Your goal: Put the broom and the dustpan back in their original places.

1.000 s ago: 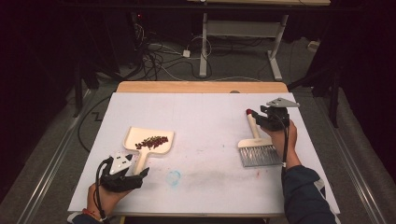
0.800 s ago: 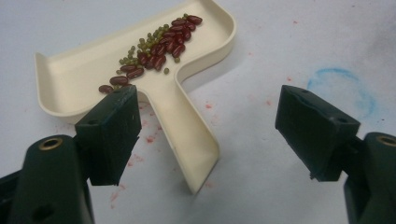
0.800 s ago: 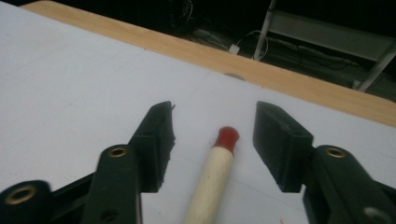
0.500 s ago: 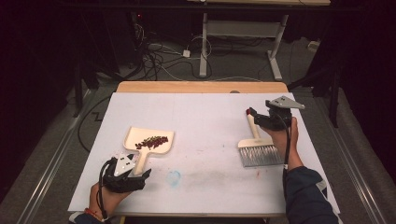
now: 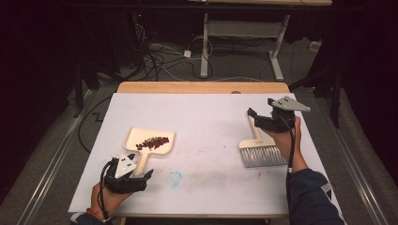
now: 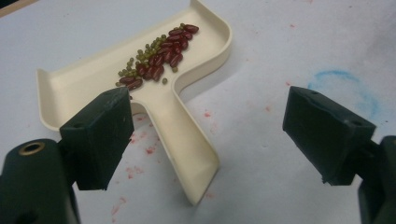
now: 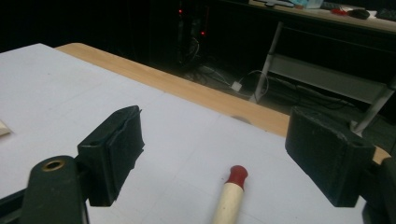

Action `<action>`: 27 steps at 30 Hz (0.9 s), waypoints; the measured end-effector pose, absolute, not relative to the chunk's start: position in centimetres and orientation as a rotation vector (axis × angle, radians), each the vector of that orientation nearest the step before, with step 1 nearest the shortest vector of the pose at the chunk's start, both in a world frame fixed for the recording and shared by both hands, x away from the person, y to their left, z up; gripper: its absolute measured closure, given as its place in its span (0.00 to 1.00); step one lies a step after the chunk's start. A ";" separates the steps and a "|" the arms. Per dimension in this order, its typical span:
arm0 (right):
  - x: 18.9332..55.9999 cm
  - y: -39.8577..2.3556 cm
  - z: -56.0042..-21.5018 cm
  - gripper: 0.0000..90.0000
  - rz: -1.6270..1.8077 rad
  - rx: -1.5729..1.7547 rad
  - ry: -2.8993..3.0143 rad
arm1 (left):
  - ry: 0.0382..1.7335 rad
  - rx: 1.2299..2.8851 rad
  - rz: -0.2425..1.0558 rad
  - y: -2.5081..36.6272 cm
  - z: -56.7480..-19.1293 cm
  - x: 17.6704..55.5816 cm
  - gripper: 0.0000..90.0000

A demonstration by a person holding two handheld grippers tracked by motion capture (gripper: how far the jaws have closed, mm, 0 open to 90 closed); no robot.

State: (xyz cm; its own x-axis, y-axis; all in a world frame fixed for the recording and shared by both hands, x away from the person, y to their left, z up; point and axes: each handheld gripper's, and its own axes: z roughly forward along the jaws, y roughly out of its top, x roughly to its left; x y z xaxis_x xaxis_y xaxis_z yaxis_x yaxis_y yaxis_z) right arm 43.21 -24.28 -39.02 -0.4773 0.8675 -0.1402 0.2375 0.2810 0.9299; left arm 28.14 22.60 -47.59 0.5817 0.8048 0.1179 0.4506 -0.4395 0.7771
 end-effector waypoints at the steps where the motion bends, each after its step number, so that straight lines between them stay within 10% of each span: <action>1: 43.1 -24.2 -38.9 0.21 1.213 0.988 1.886 | 0.994 2.091 0.631 22.6 -47.6 28.2 0.17; 27: 40.0 -22.7 -37.3 0.20 1.276 0.885 1.918 | 0.944 2.119 0.663 22.3 -47.6 28.1 0.17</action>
